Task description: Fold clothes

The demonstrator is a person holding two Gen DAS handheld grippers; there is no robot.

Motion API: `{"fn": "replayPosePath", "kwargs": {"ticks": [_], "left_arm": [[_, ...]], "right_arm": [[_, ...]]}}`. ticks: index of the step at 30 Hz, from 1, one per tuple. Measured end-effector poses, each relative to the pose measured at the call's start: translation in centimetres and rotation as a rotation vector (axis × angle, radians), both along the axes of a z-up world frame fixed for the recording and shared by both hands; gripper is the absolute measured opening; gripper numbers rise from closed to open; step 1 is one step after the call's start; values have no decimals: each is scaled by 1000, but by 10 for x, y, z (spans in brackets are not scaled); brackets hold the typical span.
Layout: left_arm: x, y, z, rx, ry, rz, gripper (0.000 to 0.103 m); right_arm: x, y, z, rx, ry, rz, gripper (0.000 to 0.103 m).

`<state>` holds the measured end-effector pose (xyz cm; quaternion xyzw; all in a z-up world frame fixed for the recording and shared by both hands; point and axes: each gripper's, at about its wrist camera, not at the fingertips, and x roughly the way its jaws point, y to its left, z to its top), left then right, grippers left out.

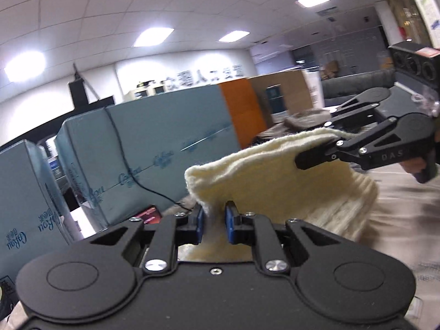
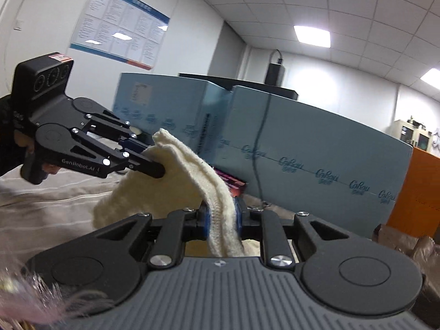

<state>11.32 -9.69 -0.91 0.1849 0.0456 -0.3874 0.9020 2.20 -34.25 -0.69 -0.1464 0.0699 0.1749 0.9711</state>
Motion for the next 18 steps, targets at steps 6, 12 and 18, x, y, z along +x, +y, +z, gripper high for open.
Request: {"fn": "replayPosePath", "kwargs": {"ticks": [6, 12, 18], "left_arm": [[37, -19, -18, 30, 65, 92, 21], [45, -7, -19, -23, 132, 205, 65], [62, -14, -37, 26, 213, 297, 79]], "right_arm": [[62, -10, -13, -21, 64, -49, 15], [84, -17, -33, 15, 148, -97, 43], [101, -34, -40, 167, 263, -215, 70]]}}
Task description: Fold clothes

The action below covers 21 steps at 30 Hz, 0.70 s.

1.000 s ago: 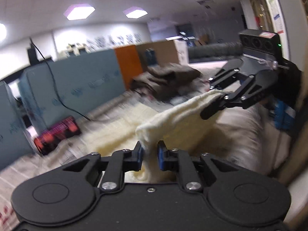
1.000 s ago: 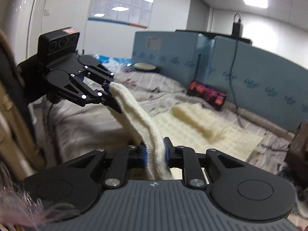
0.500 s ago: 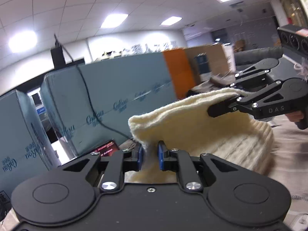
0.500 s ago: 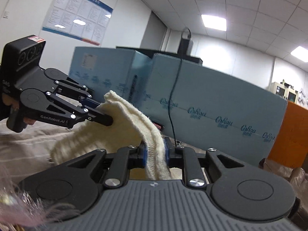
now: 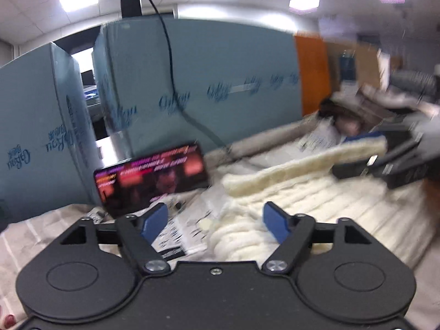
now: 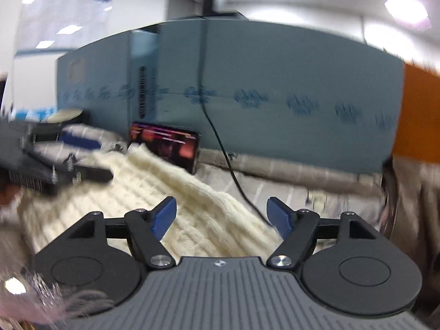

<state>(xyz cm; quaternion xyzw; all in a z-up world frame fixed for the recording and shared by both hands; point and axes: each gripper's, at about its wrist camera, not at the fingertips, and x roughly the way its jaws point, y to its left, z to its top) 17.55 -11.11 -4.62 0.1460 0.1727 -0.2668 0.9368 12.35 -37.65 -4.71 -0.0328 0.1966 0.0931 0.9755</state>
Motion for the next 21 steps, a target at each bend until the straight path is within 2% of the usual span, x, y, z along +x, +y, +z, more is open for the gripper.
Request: {"fn": "replayPosePath", "kwargs": {"ticks": [2, 5, 7, 9, 11, 13, 17, 21], "left_arm": [[6, -9, -8, 28, 34, 17, 79], [11, -10, -8, 12, 54, 30, 79], [17, -2, -7, -54, 105, 39, 80], [25, 16, -3, -193, 223, 54, 80], [27, 37, 4, -320, 325, 64, 81], [21, 54, 10, -389, 388, 65, 85], [5, 67, 1, -465, 549, 16, 88], [2, 60, -17, -523, 682, -33, 89]], "right_arm": [[10, -2, -6, -6, 60, -67, 70], [20, -6, -14, 10, 128, -105, 72], [16, -8, -14, 13, 125, -112, 74], [13, -12, -11, 55, 117, -117, 74], [9, -25, -5, 139, 128, -135, 74], [-2, -38, 1, 239, 138, -131, 77], [-13, -59, -1, 427, 214, -100, 79], [-8, -66, -18, 554, 303, -59, 79]]}}
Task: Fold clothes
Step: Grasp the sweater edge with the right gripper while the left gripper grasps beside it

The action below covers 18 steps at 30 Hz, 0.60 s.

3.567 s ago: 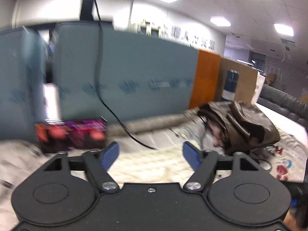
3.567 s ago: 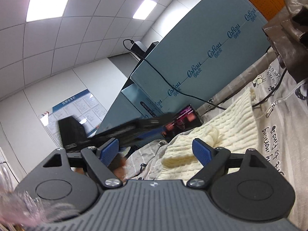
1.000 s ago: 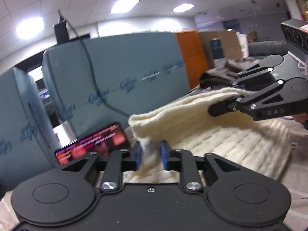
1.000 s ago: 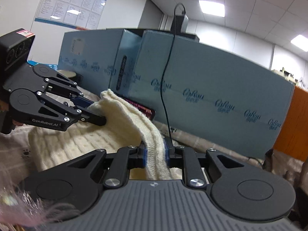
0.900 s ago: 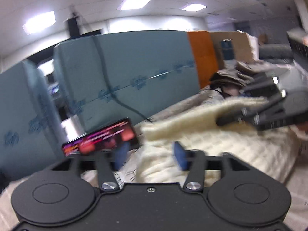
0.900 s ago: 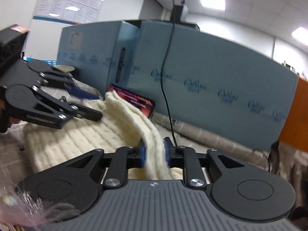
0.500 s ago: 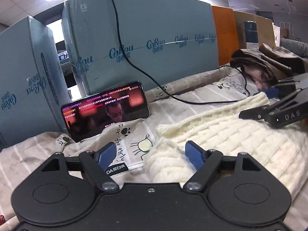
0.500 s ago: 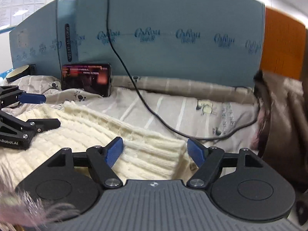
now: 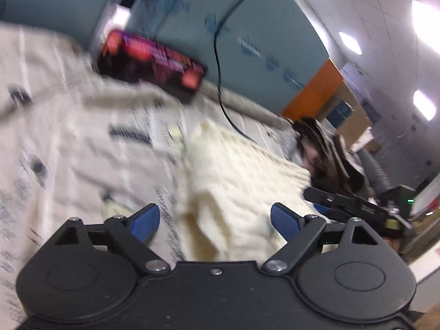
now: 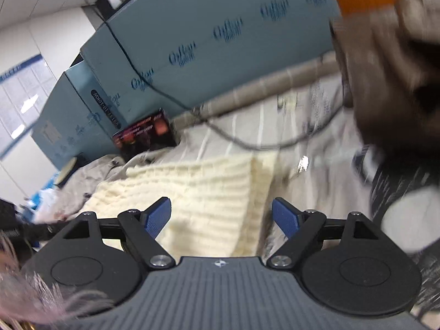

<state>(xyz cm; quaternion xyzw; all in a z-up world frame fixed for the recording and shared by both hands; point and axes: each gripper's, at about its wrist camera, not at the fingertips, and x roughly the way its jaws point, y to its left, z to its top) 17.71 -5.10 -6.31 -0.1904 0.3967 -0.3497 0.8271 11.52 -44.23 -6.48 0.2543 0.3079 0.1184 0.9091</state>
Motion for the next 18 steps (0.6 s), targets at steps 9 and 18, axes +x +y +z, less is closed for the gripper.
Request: {"fn": "replayPosePath", "kwargs": {"ticks": [9, 18], "left_arm": [[1, -35, -2, 31, -103, 55, 86], [-6, -36, 6, 74, -152, 100, 52]], "right_arm": [[3, 7, -9, 103, -6, 22, 59], [0, 19, 0, 129, -45, 24, 21]]}}
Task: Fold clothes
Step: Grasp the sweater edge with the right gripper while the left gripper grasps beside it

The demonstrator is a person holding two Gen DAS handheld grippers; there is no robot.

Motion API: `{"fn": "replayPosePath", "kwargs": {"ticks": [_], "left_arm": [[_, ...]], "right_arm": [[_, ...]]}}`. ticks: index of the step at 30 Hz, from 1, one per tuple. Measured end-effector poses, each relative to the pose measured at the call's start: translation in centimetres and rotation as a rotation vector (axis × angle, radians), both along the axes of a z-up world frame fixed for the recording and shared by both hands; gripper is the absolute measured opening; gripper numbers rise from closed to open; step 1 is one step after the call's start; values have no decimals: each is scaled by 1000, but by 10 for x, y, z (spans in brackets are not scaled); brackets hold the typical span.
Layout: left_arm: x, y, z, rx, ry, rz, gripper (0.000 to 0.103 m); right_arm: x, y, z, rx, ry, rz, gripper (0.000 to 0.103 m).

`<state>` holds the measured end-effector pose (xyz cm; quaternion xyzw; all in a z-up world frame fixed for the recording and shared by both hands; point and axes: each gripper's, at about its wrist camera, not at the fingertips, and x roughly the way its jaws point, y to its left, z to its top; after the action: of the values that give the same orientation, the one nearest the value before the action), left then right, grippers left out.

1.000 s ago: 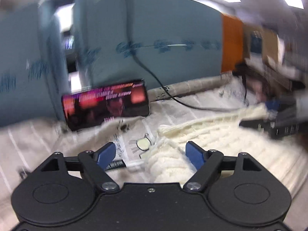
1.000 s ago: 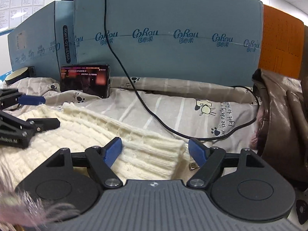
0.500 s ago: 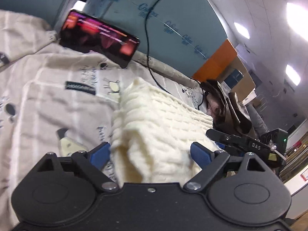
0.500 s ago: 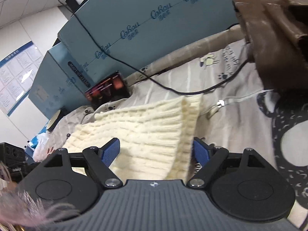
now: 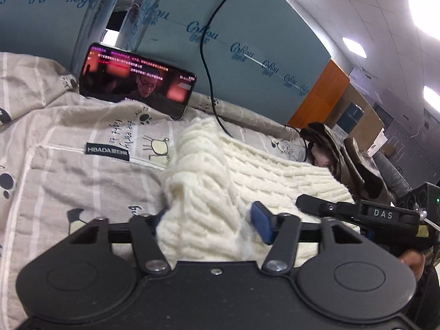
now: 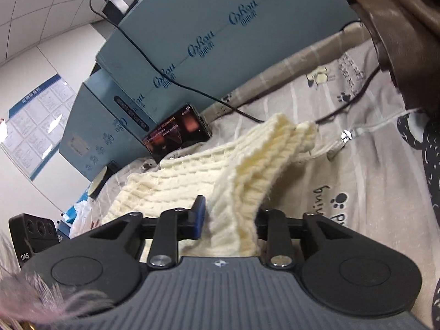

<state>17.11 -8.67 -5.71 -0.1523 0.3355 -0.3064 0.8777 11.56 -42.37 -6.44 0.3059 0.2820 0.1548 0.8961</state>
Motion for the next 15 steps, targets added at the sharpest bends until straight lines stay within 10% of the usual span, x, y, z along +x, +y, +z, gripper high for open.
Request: {"fn": "replayPosePath", "kwargs": {"ticks": [15], "left_arm": [[-51, 101, 45, -131, -159, 159, 42]], "right_arm": [[-9, 88, 70, -42, -186, 132, 19]]}}
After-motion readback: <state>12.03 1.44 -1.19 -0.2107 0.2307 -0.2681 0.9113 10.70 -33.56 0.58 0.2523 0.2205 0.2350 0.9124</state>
